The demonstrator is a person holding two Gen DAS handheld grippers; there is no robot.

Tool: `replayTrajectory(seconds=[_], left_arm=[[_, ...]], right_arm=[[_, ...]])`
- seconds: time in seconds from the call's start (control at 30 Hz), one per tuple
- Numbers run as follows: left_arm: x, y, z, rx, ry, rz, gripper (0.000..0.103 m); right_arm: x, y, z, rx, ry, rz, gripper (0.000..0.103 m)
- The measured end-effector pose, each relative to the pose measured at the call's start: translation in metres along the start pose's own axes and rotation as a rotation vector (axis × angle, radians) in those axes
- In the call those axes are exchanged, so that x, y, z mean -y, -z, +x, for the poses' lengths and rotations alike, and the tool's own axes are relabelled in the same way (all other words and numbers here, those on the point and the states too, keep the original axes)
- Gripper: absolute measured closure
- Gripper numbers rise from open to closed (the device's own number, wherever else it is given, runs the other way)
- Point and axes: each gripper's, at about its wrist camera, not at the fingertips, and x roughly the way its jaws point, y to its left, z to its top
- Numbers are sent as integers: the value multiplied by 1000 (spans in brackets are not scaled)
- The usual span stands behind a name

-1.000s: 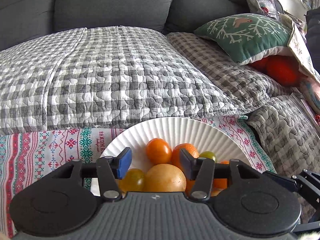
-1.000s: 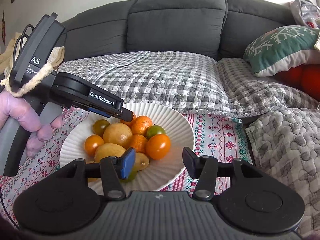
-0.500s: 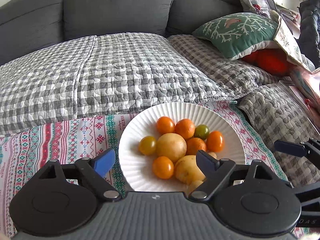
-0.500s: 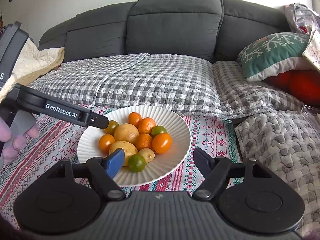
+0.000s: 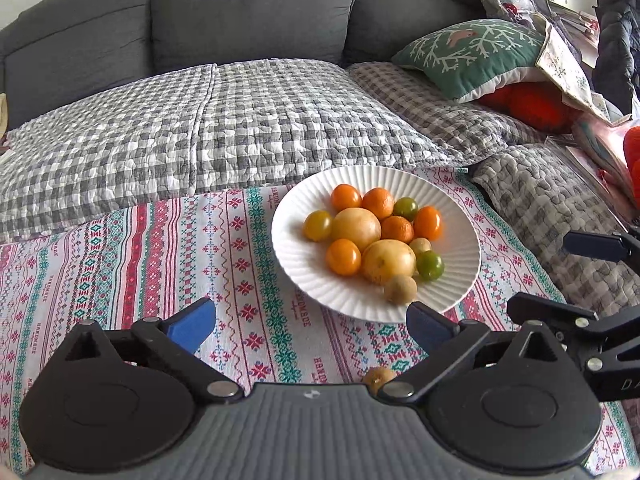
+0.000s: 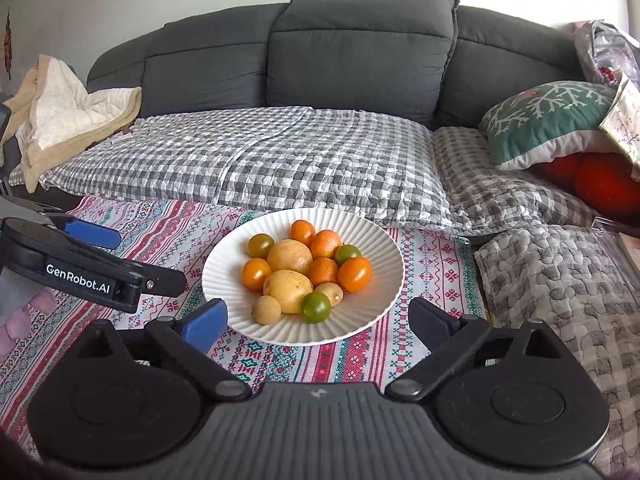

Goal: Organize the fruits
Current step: 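Move both open tools back toward the two small tan fruits, then grasp a small tan fruit with the left tool while the right tool grasps the other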

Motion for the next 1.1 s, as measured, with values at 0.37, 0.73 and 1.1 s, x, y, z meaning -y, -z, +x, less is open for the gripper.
replayTrajectory(seconds=[0.37,0.73,1.1], left_arm=[[-4,41,0,-51,6,-54,6],[3,73,19,-124,37,-66,6],[14,76,26,-72,116,-49,21]], right_arm=[[-2,27,0,-53,6,21,1],[-7,62,22,-175,54,-43,1],[0,64,30,-191,83,-1,1]])
